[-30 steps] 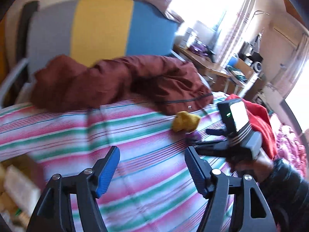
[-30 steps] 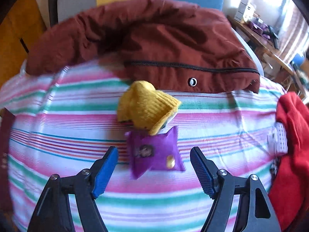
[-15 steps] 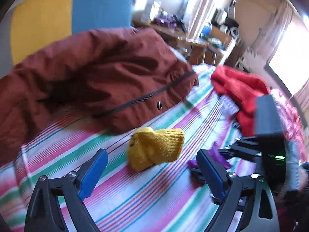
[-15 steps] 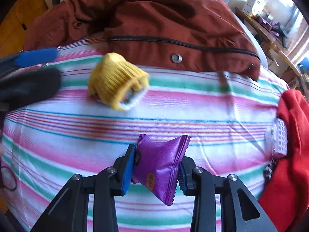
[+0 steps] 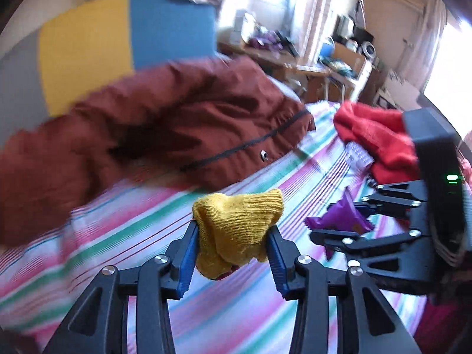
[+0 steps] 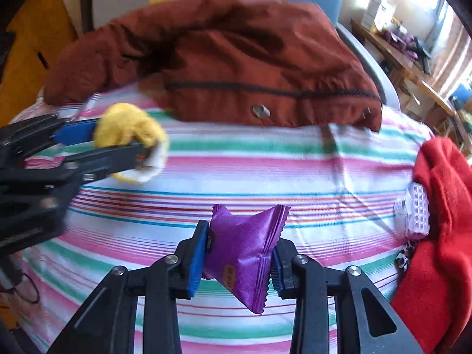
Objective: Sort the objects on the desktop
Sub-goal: 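Carry the yellow sock and purple packet over the gold tray with both tools, then release the sock and packet into the tray and lift both tools away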
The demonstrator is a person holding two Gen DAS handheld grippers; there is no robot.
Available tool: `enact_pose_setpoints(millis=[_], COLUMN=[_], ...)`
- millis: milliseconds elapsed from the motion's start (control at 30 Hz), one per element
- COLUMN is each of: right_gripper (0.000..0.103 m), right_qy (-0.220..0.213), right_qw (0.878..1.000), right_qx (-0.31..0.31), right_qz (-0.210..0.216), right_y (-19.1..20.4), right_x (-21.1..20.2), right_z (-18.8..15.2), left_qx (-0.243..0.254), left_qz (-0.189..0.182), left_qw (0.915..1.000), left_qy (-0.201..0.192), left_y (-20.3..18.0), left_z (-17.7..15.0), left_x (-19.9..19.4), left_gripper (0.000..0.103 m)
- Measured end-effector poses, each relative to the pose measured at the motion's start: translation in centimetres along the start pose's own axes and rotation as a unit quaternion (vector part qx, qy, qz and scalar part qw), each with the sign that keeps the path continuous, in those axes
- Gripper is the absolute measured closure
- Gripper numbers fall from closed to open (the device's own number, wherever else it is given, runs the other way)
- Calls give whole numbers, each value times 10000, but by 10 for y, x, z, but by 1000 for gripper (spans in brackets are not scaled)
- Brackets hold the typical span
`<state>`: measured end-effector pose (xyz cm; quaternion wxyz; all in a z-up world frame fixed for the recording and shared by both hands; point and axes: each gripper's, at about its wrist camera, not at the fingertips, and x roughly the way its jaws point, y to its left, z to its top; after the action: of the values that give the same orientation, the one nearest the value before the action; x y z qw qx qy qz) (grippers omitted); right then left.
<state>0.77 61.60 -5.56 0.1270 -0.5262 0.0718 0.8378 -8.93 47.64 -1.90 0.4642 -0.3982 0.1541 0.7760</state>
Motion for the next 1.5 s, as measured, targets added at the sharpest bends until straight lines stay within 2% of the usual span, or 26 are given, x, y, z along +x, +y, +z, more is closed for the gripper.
enact_pose_setpoints(millis=[133, 267, 433, 567, 767, 900, 1067, 1167, 1267, 1333, 1433, 1500], right_gripper=[66, 66, 66, 66, 66, 66, 61, 53, 53, 49, 40, 34], right_qy=[-355, -747, -956, -959, -790, -660, -558, -536, -573, -606, -810, -948], right_qw=[9976, 9880, 9734, 9618, 9577, 9600, 9636, 9635, 9639, 9643, 9626, 9608], right_qx=[-493, -1158, -1686, -1942, -1963, -1945, -1907, -1823, -1784, -1678, -1580, -1504], right_qz=[323, 700, 1218, 1673, 1949, 1902, 1790, 1886, 1894, 1959, 2047, 2128], right_y=[48, 130, 228, 310, 395, 422, 434, 432, 429, 427, 424, 424], right_x=[-34, -68, -84, -89, -70, -47, -33, -32, -35, -38, -50, -58], right_z=[4, 9, 7, -1, -17, -25, -28, -26, -26, -26, -28, -28], left_qx=[-429, -961, -1616, -2098, -2240, -2348, -2437, -2438, -2435, -2432, -2441, -2482], left_qz=[397, 890, 1517, 1854, 2733, 2993, 2943, 2906, 2904, 2997, 3180, 3221], left_qw=[9977, 9892, 9701, 9523, 9306, 9216, 9219, 9229, 9226, 9193, 9120, 9087], left_qy=[-350, -658, -986, -1213, -951, -773, -644, -665, -712, -765, -867, -948], left_y=[31, 72, 127, 165, 204, 224, 232, 233, 228, 225, 218, 216], left_z=[-24, -58, -114, -161, -234, -263, -269, -269, -266, -264, -261, -260], left_x=[-90, -171, -259, -304, -309, -295, -273, -265, -268, -272, -285, -295], left_gripper=[59, 59, 59, 59, 59, 58, 51, 46, 42, 42, 34, 33])
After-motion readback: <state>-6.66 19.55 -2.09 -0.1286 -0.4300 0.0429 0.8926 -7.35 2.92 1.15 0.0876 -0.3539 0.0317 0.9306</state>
